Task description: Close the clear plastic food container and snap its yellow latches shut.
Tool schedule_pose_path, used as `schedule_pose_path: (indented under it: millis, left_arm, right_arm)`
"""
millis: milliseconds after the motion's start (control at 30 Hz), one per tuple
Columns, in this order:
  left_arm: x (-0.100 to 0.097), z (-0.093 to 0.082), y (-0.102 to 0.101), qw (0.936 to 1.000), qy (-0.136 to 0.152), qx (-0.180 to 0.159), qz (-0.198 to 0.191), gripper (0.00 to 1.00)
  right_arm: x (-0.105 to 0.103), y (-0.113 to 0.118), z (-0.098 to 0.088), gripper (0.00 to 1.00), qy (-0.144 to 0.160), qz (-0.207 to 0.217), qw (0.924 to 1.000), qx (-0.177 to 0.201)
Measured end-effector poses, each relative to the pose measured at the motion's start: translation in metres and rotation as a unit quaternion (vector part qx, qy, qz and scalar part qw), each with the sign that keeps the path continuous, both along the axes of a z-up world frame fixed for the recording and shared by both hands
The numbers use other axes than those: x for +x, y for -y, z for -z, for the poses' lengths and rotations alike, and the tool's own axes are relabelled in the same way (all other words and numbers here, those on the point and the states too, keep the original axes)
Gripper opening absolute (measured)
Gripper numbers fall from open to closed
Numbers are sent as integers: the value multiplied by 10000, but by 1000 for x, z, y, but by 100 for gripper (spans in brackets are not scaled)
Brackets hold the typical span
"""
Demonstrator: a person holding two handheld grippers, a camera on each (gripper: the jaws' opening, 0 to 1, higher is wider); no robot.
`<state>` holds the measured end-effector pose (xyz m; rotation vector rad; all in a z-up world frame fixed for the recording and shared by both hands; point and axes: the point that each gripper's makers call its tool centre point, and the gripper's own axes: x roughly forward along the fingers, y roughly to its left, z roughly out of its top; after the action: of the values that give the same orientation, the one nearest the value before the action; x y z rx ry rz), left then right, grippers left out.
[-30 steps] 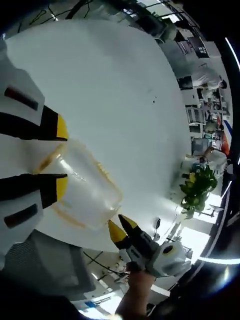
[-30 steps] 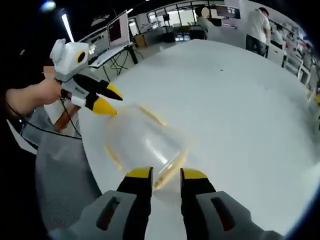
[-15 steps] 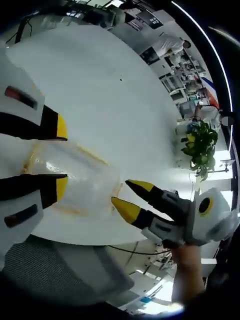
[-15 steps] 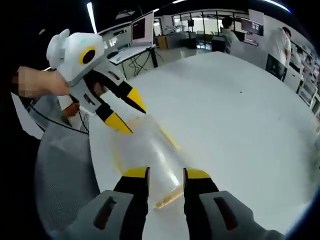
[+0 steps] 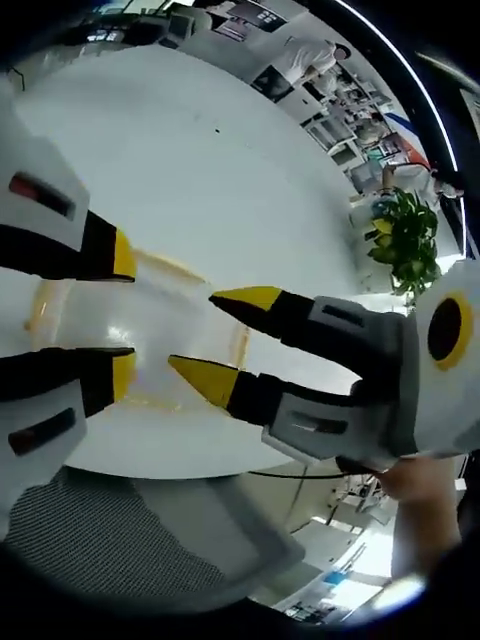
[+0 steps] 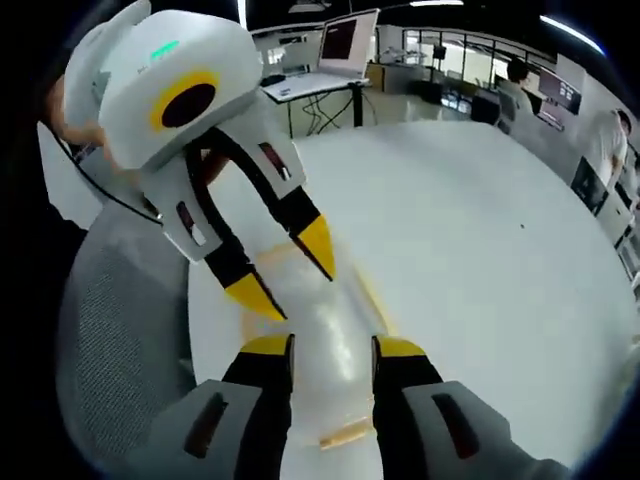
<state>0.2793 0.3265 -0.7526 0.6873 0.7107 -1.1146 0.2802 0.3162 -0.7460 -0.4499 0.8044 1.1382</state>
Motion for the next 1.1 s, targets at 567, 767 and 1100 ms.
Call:
schedule_pose_path:
  millis: [567, 767, 1100]
  left_arm:
    - [-19, 5, 5, 9993, 42, 237, 300, 25]
    - [-31, 11, 6, 9986, 117, 336, 388, 29]
    - [-28, 15, 3, 9987, 192, 386, 273, 40]
  right_arm:
    - [20, -3, 9, 28, -27, -353, 9989, -318]
    - [31, -8, 16, 30, -503, -352, 9979, -216]
    - [27, -7, 19, 36, -1474, -452, 9880, -32]
